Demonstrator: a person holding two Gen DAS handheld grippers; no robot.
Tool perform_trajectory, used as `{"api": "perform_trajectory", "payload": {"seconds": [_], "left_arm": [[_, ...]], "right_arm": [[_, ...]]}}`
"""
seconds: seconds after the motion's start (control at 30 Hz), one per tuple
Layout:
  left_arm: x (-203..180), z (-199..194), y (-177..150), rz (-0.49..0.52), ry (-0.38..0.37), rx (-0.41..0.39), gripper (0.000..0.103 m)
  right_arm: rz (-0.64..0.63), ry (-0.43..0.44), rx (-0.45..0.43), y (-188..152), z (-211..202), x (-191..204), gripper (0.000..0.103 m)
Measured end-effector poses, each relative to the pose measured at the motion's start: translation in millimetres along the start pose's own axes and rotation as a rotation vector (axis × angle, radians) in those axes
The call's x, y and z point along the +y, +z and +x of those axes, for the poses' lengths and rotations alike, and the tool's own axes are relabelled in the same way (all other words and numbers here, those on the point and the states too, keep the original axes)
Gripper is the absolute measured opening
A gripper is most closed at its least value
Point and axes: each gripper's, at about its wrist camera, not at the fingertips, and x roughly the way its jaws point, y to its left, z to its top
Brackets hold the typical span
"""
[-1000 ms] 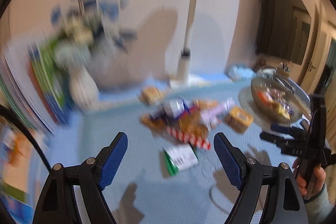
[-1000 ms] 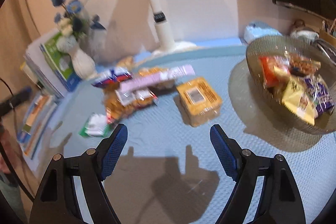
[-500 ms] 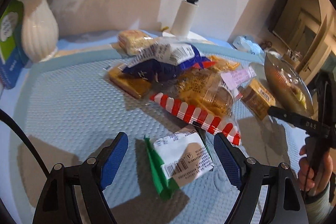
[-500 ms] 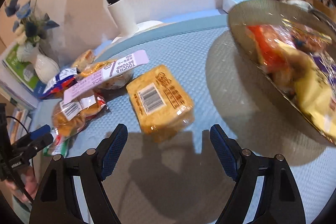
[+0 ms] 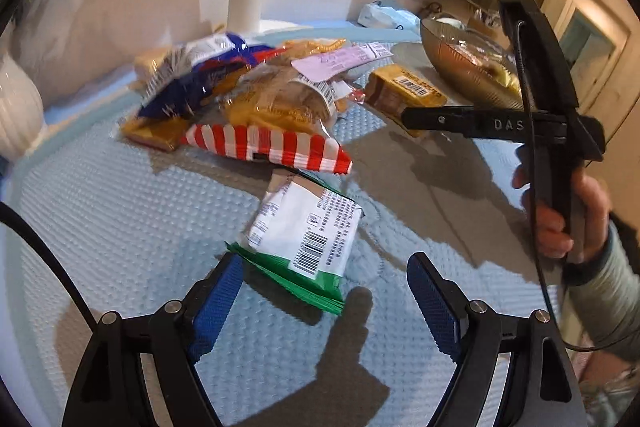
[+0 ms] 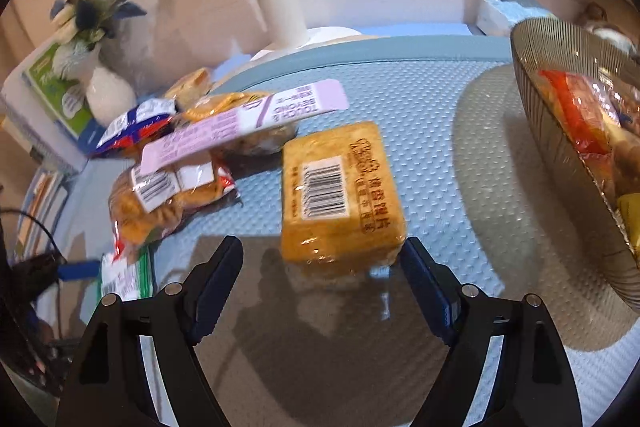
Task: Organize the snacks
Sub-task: 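Grasp the green-white cracker pack with left while right grasps square cake pack, then carry both packs to the glass bowl and open both grippers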
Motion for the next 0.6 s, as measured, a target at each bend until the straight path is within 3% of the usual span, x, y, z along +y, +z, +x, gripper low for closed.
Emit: {"api": "perform_trajectory", "payload": {"seconds": [0.1,0.27,0.33,0.37,0.43,0.5,0.57,0.6], "left_arm": [[3.3,3.9,8.4,-0.006,0.091,-0.022,0.082],[-0.6,27.3,18.6,0.017,0.083,0.03,0.08],[-7.3,36.3,19.4,0.043,0.121,0.051,0.065],[-9.8,37.7,19.9,0.053,0.134,0.043,0.064],[-12.3,36.4,19.5,0.059,0.126,0.034,0.052],[-12.7,33.1,18.5,0.043,0.125,0.027,0.049],[-12.6,27.8,14.7,0.019,0.118,0.018,0.049],[-13.1,26.0,13.2,0.008,0.115,0.013,0.049]], "right_arm": [[-0.001,-0.04,-0.007,5.1,1.4,-1.3,0.082],[-0.003,-0.056,0.005,17.6,14.2,-4.5,0.082],[-0.009,-0.052,0.012,21.0,20.6,-2.6,0.082],[-0.015,-0.051,0.011,22.2,23.2,-0.7,0.082],[-0.024,-0.057,0.008,23.3,25.6,2.1,0.082],[-0.034,-0.051,0.003,22.6,26.1,3.9,0.073],[-0.043,-0.072,-0.007,20.4,23.8,4.6,0.054],[-0.042,-0.067,-0.008,19.6,23.1,4.6,0.054]]}}
